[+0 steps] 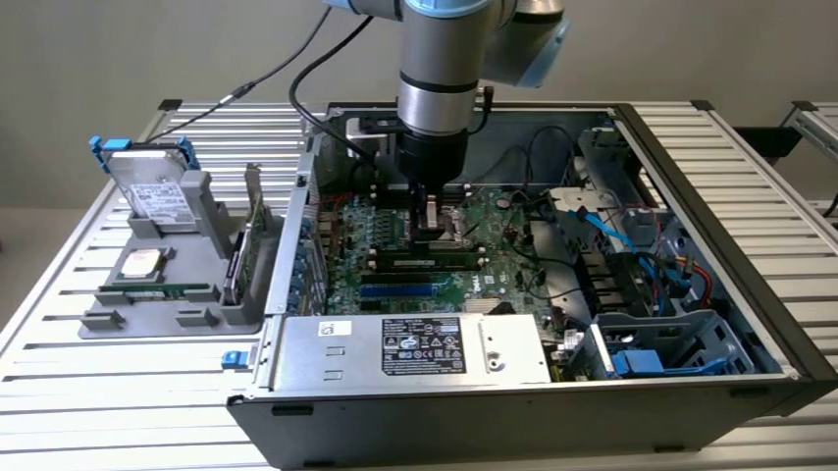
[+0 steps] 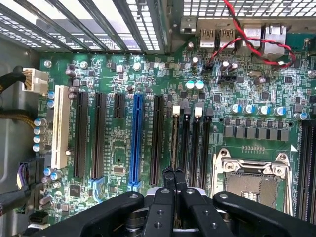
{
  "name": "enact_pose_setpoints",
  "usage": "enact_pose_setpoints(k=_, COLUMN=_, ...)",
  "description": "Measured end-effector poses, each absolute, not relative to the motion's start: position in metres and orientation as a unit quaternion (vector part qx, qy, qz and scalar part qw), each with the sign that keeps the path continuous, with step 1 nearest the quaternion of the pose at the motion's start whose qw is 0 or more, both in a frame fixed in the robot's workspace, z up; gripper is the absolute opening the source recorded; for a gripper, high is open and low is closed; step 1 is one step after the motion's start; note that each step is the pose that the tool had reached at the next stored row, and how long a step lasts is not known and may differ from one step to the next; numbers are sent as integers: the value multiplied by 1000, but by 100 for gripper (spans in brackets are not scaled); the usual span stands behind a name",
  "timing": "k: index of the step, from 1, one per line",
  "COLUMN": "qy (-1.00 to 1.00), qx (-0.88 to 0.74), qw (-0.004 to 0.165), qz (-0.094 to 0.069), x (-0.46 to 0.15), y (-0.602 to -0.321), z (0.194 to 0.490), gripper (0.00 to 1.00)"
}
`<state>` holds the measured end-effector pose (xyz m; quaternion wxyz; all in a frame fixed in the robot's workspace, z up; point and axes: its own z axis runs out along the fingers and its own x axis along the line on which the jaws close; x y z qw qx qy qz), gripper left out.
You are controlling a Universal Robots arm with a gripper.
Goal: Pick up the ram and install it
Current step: 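Press down the ram until it locks into place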
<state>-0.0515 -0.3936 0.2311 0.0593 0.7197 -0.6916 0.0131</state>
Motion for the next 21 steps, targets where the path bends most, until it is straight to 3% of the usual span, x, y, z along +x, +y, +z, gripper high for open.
enact_pose_setpoints(k=21, qy=-692, qx=719, qw=61, qz=15, x=-52, y=-393, z=225, gripper=10)
